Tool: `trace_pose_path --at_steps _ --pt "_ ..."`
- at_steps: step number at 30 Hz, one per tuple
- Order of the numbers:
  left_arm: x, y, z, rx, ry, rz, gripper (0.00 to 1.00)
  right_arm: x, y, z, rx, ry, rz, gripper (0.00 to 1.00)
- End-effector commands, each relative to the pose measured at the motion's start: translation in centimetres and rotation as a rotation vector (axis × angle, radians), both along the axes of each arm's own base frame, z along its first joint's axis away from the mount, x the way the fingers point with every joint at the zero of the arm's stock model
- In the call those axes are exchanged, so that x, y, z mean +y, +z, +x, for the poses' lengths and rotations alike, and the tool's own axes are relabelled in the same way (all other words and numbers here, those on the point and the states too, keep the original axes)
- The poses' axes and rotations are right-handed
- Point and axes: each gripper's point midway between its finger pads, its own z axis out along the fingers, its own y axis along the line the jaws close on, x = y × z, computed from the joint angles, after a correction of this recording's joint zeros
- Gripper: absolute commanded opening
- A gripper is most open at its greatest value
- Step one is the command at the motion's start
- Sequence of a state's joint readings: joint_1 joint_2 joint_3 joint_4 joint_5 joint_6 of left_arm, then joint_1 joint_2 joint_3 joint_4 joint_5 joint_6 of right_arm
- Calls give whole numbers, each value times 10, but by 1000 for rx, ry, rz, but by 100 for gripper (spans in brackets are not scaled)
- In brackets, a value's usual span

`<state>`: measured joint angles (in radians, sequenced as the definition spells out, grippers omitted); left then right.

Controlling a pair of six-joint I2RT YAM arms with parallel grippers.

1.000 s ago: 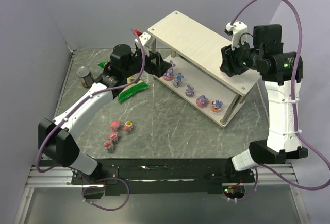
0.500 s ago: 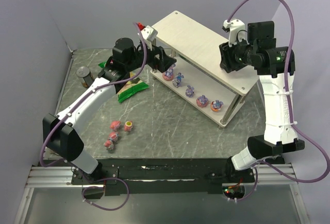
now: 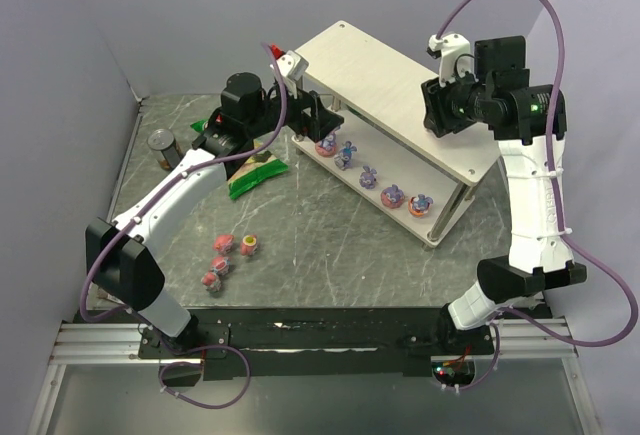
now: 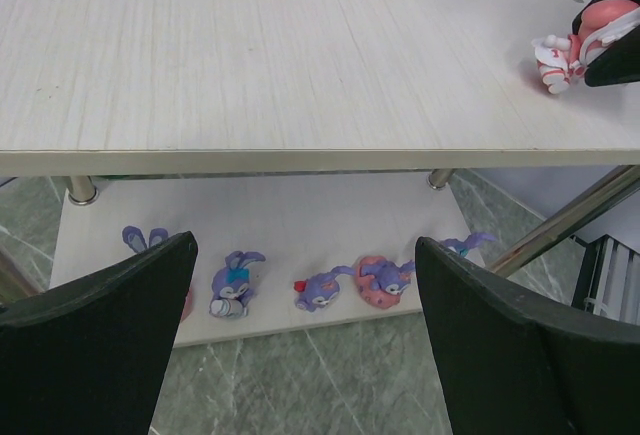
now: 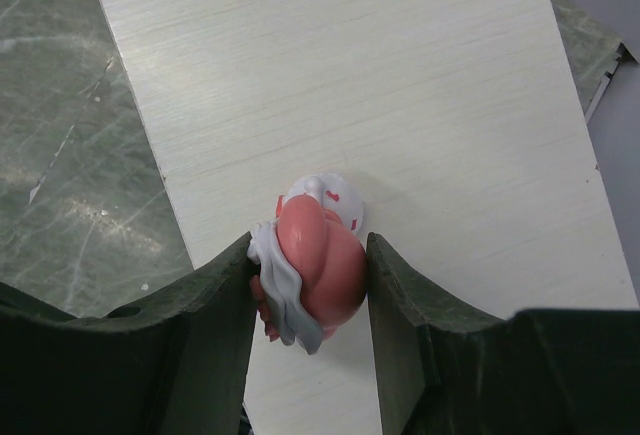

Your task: Place and organize the plastic toys onto the shelf

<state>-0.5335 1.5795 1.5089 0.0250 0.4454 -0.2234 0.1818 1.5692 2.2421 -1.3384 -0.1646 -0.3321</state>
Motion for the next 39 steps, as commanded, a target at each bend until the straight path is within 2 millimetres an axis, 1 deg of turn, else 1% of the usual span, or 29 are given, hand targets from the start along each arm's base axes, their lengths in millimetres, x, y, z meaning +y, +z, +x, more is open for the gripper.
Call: trace_pose_path --at_steps 1,11,12,14,15,18,19,21,22,24,25,26,27,28,30,31,32,35,36,37,38,39 --pt "-4 27 -8 -54 -30 -37 96 2 -10 -10 67 -6 1 43" --pt "-2 30 -12 -62 -38 -40 96 2 -13 -7 78 -20 7 45" --pt "-2 32 -13 -65 -41 -41 96 2 -13 -6 77 -25 5 38" --pt "-3 33 -16 -66 -55 -44 96 3 -8 -4 60 -26 19 28" --pt "-3 35 -16 -68 -58 -44 96 9 -4 -5 53 -1 42 15" --pt "-5 37 -20 -71 -75 -44 96 24 11 -7 15 52 104 0" --pt "-5 39 -22 -75 -80 -44 96 32 15 -11 13 87 133 0" --pt "-7 42 -25 -86 -92 -43 96 40 20 -13 1 108 153 0" --pt "-11 46 -29 -99 -105 -43 96 45 20 -16 7 127 170 0" --pt "-16 48 -29 -132 -104 -19 96 55 22 -18 14 152 201 0" --pt "-24 53 -36 -140 -116 -6 97 63 21 -21 31 175 233 0" --pt "-28 52 -37 -149 -120 7 96 69 22 -25 41 202 255 0" --pt "-30 56 -37 -182 -103 25 96 80 22 -31 50 240 270 0" --pt "-35 60 -43 -200 -113 30 97 86 24 -34 51 254 290 0" --pt "-37 60 -50 -222 -130 61 98 100 28 -42 61 296 331 0" --pt "-38 58 -55 -228 -143 72 99 108 29 -46 74 309 360 0" --pt "-34 62 -63 -268 -160 90 99 114 31 -49 87 326 386 0" --pt "-30 59 -89 -319 -218 113 98 130 35 -57 127 357 464 0" --pt "-32 43 -97 -308 -239 134 98 134 35 -59 141 366 486 0" --pt "-24 52 -109 -345 -239 122 98 137 36 -61 156 369 502 0" --pt "-20 50 -114 -372 -238 127 98 138 39 -62 153 375 512 0" --pt "-18 36 -116 -379 -230 131 97 141 41 -65 156 398 523 0"
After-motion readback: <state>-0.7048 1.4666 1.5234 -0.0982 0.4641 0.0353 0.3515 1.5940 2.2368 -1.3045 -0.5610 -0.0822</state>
